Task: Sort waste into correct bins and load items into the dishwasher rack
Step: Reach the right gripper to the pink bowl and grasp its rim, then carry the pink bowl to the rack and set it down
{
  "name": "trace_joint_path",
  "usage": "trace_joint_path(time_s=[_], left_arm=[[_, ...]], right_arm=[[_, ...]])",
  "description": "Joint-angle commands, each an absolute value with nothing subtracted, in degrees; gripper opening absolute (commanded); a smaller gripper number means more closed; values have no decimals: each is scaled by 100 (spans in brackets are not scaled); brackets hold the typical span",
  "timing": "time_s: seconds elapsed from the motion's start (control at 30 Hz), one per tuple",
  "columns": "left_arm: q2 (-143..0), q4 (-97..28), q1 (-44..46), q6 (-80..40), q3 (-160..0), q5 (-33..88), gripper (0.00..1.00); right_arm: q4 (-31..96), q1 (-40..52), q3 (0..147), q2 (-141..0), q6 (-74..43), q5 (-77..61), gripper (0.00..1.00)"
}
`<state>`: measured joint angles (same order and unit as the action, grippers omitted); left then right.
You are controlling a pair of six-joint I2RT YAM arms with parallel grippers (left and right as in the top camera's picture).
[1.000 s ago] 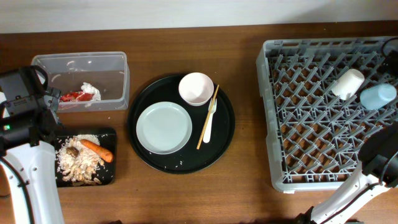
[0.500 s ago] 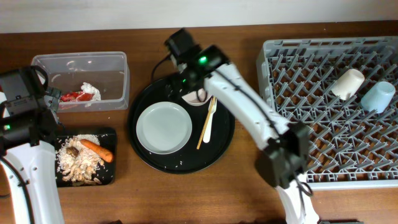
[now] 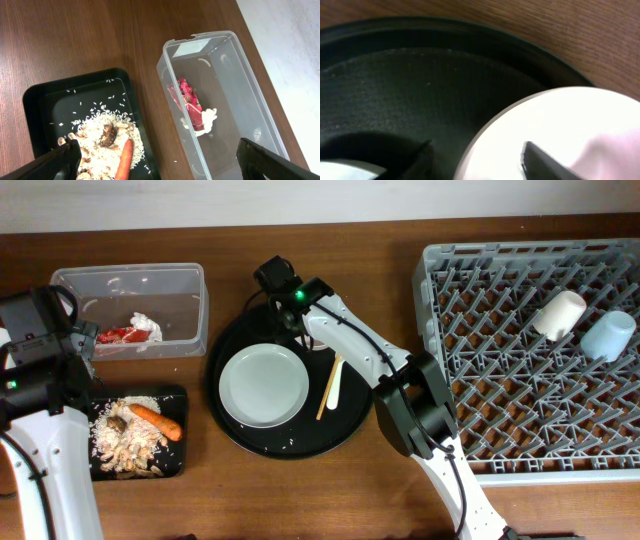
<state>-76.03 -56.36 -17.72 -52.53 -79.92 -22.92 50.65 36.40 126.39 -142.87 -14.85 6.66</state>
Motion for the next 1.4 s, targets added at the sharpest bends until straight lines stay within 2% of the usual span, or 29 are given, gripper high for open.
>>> trace_joint_path(time_s=[0.0, 0.13, 0.17, 0.3, 0.4, 0.57, 0.67, 0.83, 1.03, 1.13, 1.37], left_arm=[[-7605, -5629, -1791, -5310, -7988, -2329, 99], [-7605, -5629, -1791, -5308, -7985, -2329, 99], [-7605, -5629, -1791, -5310, -7988, -2329, 99], [-7605, -5629, -1791, -5308, -7985, -2329, 99], [-7605, -5629, -1791, -5308, -7985, -2329, 99], [-7605, -5629, -1791, -5310, -7985, -2329, 99], [-7605, -5629, -1791, -5310, -7985, -2329, 99], [-7605, -5629, -1791, -5308, -7985, -2329, 99], [-7605, -5629, -1791, -5308, -7985, -2329, 99], [-7605, -5629, -1791, -5310, -7985, -2329, 99], [-7605, -5629, -1791, -5308, -7985, -2329, 99]], right_arm=[[5070, 3662, 12665, -14374, -1559, 760, 41], [5155, 3662, 12667, -14350, -1557, 757, 38], [5183, 3662, 12667, -14341, -1557, 755, 28], [5269, 3662, 12667, -14175, -1610, 755, 4], [5395, 3662, 12905, -13708, -1647, 749, 4], [6646, 3232, 14134, -12820, -1706, 464, 4], [7489, 2432, 14274, -12256, -1706, 292, 4], [8993, -174, 14274, -11747, -1588, -1890, 4], [9734, -2069, 14239, -11747, -405, -3135, 4], [9734, -2902, 13817, -11747, 80, -4270, 4], [9734, -3780, 11463, -11747, 1343, -6141, 4]])
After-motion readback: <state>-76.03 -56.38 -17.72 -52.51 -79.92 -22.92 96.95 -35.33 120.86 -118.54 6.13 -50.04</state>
